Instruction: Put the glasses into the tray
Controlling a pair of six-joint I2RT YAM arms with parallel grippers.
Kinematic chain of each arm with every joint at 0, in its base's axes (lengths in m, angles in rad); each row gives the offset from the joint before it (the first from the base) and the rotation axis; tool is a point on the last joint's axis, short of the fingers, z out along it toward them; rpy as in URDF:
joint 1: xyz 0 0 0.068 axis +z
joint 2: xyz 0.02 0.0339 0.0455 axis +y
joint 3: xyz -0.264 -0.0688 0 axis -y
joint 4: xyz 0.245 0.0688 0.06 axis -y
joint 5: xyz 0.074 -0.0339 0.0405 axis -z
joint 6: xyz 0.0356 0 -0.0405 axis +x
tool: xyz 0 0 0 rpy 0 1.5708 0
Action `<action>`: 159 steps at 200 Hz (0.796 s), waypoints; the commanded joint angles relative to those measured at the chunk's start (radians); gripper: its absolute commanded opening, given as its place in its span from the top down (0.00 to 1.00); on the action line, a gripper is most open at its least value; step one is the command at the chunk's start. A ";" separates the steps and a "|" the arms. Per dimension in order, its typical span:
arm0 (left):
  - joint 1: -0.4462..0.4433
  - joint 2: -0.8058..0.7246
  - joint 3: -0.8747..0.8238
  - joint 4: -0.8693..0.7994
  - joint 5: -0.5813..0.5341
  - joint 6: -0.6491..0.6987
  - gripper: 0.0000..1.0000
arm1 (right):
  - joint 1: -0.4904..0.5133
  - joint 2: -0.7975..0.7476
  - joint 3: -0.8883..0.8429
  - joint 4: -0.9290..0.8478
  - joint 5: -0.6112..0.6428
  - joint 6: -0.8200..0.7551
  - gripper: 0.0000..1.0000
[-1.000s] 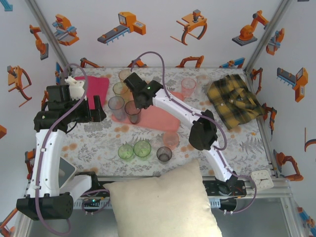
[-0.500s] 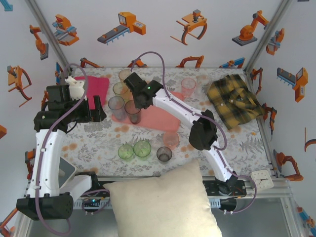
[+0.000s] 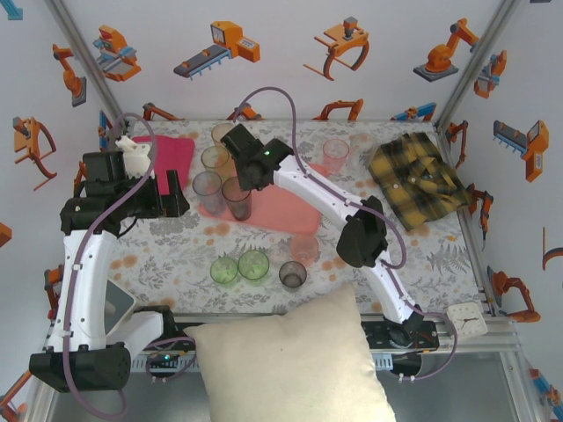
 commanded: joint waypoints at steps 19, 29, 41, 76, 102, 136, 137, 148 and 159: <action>0.008 -0.003 0.006 0.004 0.022 -0.011 0.03 | -0.015 -0.035 0.096 -0.082 0.061 -0.028 0.64; 0.008 -0.004 0.006 0.004 0.024 -0.011 0.03 | -0.023 -0.054 0.100 -0.092 0.070 -0.036 0.63; 0.008 -0.004 0.004 0.004 0.026 -0.011 0.03 | -0.038 -0.088 0.087 -0.098 0.076 -0.039 0.62; 0.007 0.002 0.002 0.003 0.032 -0.012 0.03 | -0.106 -0.201 -0.005 -0.097 0.111 -0.067 0.60; 0.008 0.008 0.006 0.001 0.038 -0.013 0.03 | -0.182 -0.309 -0.126 -0.073 0.128 -0.077 0.59; 0.008 0.028 0.004 0.003 0.055 -0.019 0.03 | -0.319 -0.441 -0.287 -0.011 0.100 -0.076 0.57; 0.008 0.030 0.004 0.003 0.054 -0.019 0.03 | -0.323 -0.444 -0.290 -0.010 0.098 -0.077 0.57; 0.009 0.037 0.007 0.003 0.058 -0.021 0.03 | -0.378 -0.465 -0.317 -0.004 0.078 -0.075 0.56; 0.009 0.044 0.012 0.000 0.066 -0.021 0.03 | -0.432 -0.479 -0.340 0.007 0.058 -0.074 0.56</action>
